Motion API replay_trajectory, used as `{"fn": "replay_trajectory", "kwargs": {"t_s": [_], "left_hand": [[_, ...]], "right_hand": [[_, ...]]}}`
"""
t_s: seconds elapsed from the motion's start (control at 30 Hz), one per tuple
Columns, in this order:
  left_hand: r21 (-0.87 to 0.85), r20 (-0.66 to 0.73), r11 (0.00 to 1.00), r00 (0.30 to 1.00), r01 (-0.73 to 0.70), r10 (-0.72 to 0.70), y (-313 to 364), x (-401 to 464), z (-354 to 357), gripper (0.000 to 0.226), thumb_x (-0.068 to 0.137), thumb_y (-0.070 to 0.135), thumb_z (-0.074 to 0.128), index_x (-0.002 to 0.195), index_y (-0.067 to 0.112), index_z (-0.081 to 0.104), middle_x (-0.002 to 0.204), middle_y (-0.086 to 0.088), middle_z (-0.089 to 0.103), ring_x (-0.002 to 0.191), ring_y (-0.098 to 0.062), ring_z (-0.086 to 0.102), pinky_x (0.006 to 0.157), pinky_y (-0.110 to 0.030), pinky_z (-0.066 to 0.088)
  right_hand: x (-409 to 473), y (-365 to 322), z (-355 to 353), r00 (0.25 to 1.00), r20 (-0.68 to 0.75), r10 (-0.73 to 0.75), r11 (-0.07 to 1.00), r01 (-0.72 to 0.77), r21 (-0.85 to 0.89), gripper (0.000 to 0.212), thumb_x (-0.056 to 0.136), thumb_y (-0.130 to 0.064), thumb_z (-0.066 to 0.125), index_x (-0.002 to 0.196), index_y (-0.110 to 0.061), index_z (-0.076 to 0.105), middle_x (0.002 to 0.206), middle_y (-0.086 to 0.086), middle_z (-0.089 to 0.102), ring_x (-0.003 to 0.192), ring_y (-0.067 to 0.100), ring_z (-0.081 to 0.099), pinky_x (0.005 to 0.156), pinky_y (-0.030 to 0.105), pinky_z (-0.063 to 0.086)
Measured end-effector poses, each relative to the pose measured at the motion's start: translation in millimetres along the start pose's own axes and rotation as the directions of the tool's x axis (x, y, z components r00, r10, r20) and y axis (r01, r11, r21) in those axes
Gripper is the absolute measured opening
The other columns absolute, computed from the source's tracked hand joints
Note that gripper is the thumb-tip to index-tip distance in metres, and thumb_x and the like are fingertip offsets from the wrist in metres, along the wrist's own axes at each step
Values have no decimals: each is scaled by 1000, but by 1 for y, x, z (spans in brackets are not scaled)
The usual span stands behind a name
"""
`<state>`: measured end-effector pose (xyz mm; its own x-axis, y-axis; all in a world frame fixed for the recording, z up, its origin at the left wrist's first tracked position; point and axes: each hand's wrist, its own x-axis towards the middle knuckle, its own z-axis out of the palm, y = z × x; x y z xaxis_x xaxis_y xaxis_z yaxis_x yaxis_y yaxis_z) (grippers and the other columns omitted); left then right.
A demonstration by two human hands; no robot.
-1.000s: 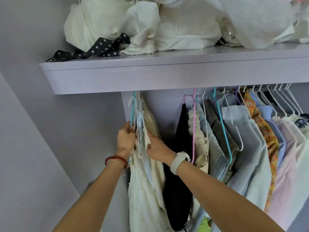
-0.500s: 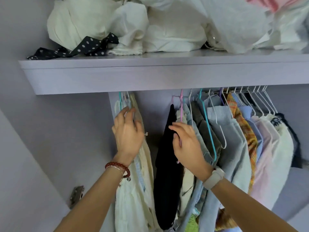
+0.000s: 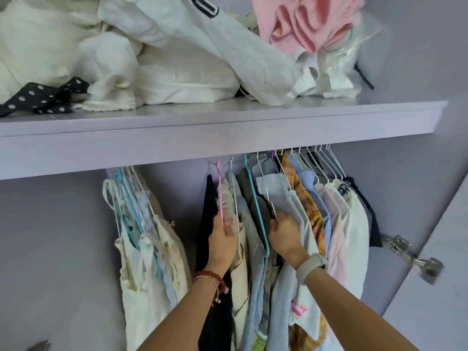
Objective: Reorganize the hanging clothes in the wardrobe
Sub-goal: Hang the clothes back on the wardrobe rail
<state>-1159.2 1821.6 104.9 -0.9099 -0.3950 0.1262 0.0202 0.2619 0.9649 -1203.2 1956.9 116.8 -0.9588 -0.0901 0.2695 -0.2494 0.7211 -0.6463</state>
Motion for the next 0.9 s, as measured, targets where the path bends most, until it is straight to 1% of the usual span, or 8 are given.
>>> {"fn": "replay_trajectory", "kwargs": {"t_s": [0.1, 0.23, 0.3, 0.43, 0.5, 0.6, 0.8, 0.9], "left_hand": [[-28, -32, 999, 999, -23, 23, -5, 2, -7, 31, 99, 21, 37, 130, 16, 44, 124, -6, 54, 108, -18, 51, 86, -22, 37], [-38, -64, 998, 997, -46, 44, -14, 2, -20, 35, 99, 19, 34, 134, 20, 40, 129, -7, 53, 121, -21, 47, 95, -23, 33], [-10, -114, 998, 991, -66, 64, -17, 1, -26, 36, 99, 17, 34, 135, 19, 40, 129, -6, 53, 121, -20, 47, 95, -21, 31], [35, -177, 994, 978, -101, 105, -24, 0, -48, 37, 99, 11, 34, 134, 14, 43, 130, -5, 52, 119, -18, 47, 94, -18, 31], [40, -209, 993, 971, -112, 117, -28, -2, -61, 39, 99, 11, 34, 137, 12, 40, 133, -5, 51, 122, -19, 45, 96, -17, 30], [27, -240, 993, 963, -118, 121, -29, -6, -76, 39, 99, 14, 35, 138, 16, 40, 126, -1, 53, 115, -13, 47, 91, -14, 31], [56, -232, 994, 967, -93, 104, -26, -10, -89, 39, 99, 18, 35, 138, 17, 39, 116, 6, 48, 106, -7, 44, 84, -12, 30], [110, -220, 993, 973, -42, 66, -20, -11, -84, 41, 98, 15, 38, 139, 12, 36, 121, -9, 50, 110, -23, 49, 89, -25, 37]], "right_hand": [[-3, -6, 10, 993, 121, -16, 997, 6, 82, 41, 93, -4, 36, 134, -7, 34, 117, 20, 56, 109, 38, 51, 88, 34, 42], [-13, -17, 21, 955, 273, -117, 975, 59, 214, 51, 92, -2, 34, 140, -17, 25, 87, 10, 61, 76, 20, 60, 59, 12, 42], [-15, -28, 27, 931, 305, -203, 963, 134, 233, 48, 92, -3, 36, 138, -12, 29, 77, -4, 53, 67, 7, 54, 58, 6, 42], [-24, -50, 40, 867, 361, -344, 919, 231, 320, 54, 93, -3, 36, 143, -17, 23, 99, 15, 60, 90, 25, 60, 88, 35, 49], [-27, -59, 47, 844, 383, -376, 911, 261, 320, 58, 93, -4, 37, 145, -22, 16, 112, 19, 59, 99, 29, 58, 95, 35, 44], [-33, -76, 62, 803, 404, -439, 887, 315, 338, 60, 94, -6, 38, 146, -20, 12, 120, 15, 56, 107, 25, 56, 94, 20, 39], [-38, -74, 67, 807, 429, -406, 902, 280, 327, 60, 97, -11, 35, 147, -22, 3, 118, 31, 53, 105, 41, 54, 96, 49, 42], [-35, -59, 55, 823, 435, -366, 928, 288, 236, 58, 99, -19, 30, 146, -22, -4, 119, 37, 50, 100, 46, 54, 90, 50, 43]]}}
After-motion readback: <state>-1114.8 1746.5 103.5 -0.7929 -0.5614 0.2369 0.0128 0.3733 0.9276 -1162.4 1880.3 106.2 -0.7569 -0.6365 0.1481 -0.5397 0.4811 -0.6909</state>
